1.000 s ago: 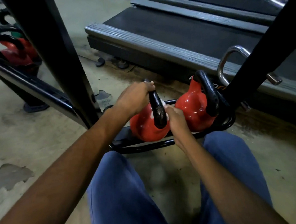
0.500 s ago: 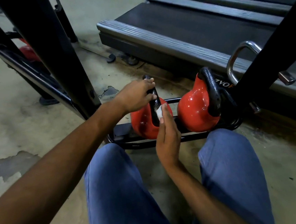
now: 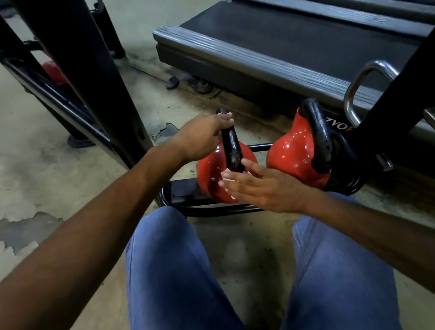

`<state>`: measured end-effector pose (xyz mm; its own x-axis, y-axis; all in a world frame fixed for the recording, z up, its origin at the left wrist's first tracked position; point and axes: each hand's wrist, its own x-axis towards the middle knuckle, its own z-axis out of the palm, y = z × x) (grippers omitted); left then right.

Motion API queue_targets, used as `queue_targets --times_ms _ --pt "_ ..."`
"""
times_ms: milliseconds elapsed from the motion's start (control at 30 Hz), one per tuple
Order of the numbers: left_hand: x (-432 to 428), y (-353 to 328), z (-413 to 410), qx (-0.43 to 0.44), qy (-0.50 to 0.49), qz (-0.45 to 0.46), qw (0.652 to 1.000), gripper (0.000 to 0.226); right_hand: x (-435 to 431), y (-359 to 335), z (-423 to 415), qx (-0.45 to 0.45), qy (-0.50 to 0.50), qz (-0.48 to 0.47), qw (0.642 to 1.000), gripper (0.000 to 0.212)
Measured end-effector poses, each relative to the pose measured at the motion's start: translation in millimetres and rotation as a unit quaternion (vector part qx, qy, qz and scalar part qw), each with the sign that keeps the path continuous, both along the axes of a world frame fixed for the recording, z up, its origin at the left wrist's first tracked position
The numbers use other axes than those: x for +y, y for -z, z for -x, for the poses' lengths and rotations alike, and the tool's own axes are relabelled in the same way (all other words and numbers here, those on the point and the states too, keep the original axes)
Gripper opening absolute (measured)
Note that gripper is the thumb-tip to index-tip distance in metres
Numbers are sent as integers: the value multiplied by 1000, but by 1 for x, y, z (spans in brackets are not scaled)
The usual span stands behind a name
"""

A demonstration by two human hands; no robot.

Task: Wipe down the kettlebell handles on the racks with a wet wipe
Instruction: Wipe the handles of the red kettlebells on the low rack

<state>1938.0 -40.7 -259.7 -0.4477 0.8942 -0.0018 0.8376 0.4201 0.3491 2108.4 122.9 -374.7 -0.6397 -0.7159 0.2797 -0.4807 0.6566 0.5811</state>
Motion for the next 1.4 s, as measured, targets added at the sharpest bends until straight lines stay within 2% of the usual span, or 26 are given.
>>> queue_targets --times_ms 100,167,300,433,633,667,700,733,767,833,867,967,1067,1100,1133,1200,1267,1333,1400 --pt "2 -1 2 -2 -1 -3 1000 57 1 -19 19 -8 -20 -90 996 43" --pt "2 -2 3 -6 0 -1 1000 60 1 -26 20 -23 -14 -106 994 44" --pt "1 -1 1 -18 -7 -8 1000 61 13 -31 6 -3 -30 -6 1000 43" --pt "3 -3 3 -14 -3 3 1000 61 -2 -39 37 -26 -39 -17 999 29" --pt "0 -3 1 -13 -1 1 1000 62 12 -45 16 2 -43 14 999 32" --pt "0 -3 1 -12 0 -2 1000 58 14 -44 12 9 -24 57 998 36" --pt "1 -3 1 -12 0 -7 1000 53 11 -38 12 9 11 142 990 38" --pt "0 -1 -1 -15 2 -14 1000 50 -1 -34 9 -4 66 266 962 39" --pt "-2 3 -4 -17 4 -22 1000 48 -19 -29 6 -17 129 408 904 39" --pt "-12 16 -16 -8 11 -48 999 49 -58 -20 -4 -35 230 635 737 33" --pt "-19 23 -24 2 19 -63 998 50 -72 -16 -6 -40 261 698 666 28" --pt "-38 40 -43 25 35 -96 994 51 -75 -29 15 -92 289 802 515 29" --pt "-44 43 -53 35 22 -105 994 50 -53 -50 48 -210 254 895 302 30" --pt "-44 44 -54 32 21 -105 994 50 -49 -51 50 -237 244 902 267 30" --pt "-44 45 -54 28 23 -107 994 51 -45 -50 47 -254 253 891 280 28" --pt "-45 45 -52 24 27 -108 993 51 -38 -44 33 -274 259 862 340 23" --pt "-46 43 -54 46 28 -104 993 50 -38 -42 26 -296 248 847 365 25" --pt "-47 40 -64 97 32 -88 991 51 -42 -47 37 -283 247 863 338 28" --pt "-49 44 -81 134 40 -67 988 57 -43 -46 50 -283 237 883 290 27"
